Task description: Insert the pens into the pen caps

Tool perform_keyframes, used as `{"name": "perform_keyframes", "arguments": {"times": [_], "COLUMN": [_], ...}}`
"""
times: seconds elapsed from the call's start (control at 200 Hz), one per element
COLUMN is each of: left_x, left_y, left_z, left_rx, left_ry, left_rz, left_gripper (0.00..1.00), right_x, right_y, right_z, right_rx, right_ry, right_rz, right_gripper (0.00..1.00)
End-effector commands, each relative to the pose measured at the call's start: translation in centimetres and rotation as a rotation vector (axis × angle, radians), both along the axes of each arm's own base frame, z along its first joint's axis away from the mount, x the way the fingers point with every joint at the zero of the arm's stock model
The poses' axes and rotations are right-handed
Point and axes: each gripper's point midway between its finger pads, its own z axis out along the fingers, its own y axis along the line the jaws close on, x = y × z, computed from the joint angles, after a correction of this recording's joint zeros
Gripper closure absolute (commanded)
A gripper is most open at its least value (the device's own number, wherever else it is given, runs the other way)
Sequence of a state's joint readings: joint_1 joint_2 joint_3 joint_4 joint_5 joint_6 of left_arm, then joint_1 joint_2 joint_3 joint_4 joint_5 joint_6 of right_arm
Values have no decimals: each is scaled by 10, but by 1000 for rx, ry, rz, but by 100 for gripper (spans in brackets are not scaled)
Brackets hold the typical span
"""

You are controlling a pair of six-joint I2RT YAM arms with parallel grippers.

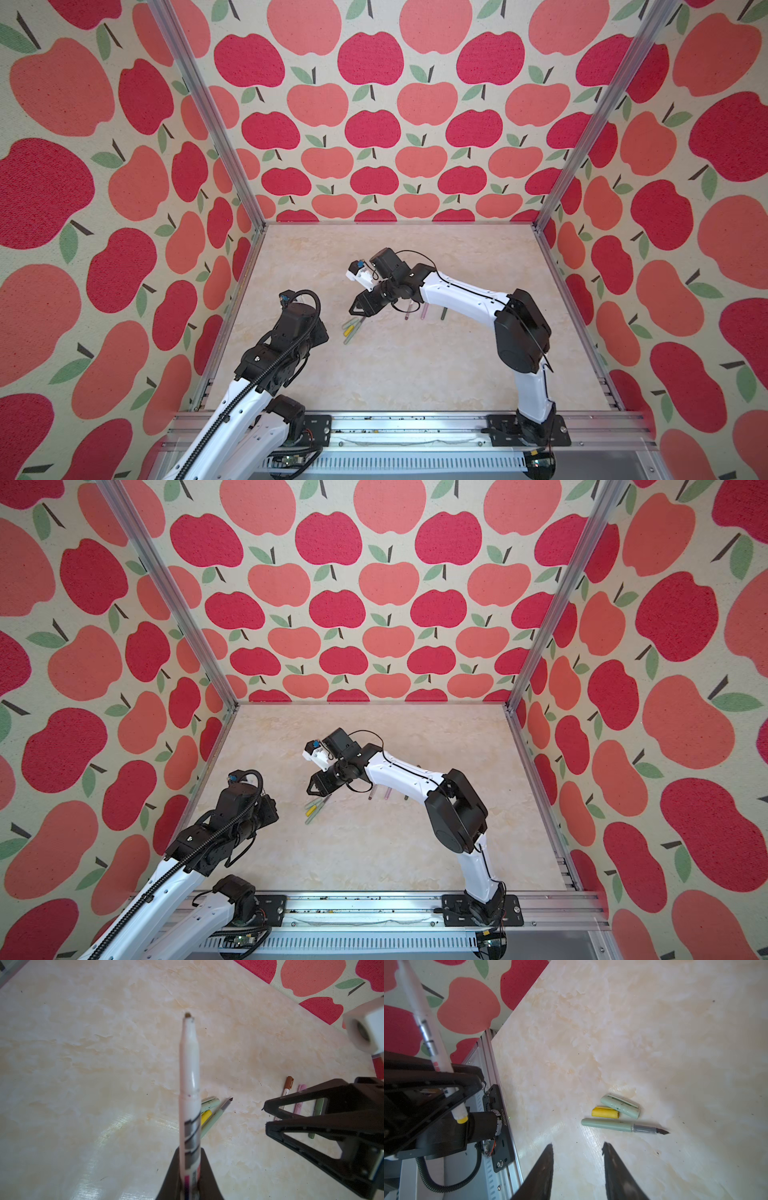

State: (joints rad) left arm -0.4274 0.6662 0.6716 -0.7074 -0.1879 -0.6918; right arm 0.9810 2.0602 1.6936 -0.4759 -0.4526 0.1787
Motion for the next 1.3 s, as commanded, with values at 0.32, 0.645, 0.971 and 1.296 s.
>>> {"name": "perform_keyframes", "arguments": {"times": [0.32,0.645,0.971,1.296], "left_x": [0,5,9,14], "left_y": [3,3,3,1], "left_z": [0,1,0,1], "left_rx": [-12,-1,0,-3], "left_ry": [-21,-28,-26,-25], "left_rz": [17,9,9,4], "left_gripper": [100,100,100,100], "right_x": [-37,-26,-22,-10], "right_y": [14,24,25,16], "right_z": [-61,-87,-103,-119], "right_rx": [-186,-250,-284,-350], "right_ry": [-130,-150,-146,-203], "right_rz": [330,354,354,345], "right_gripper": [55,55,55,55]}}
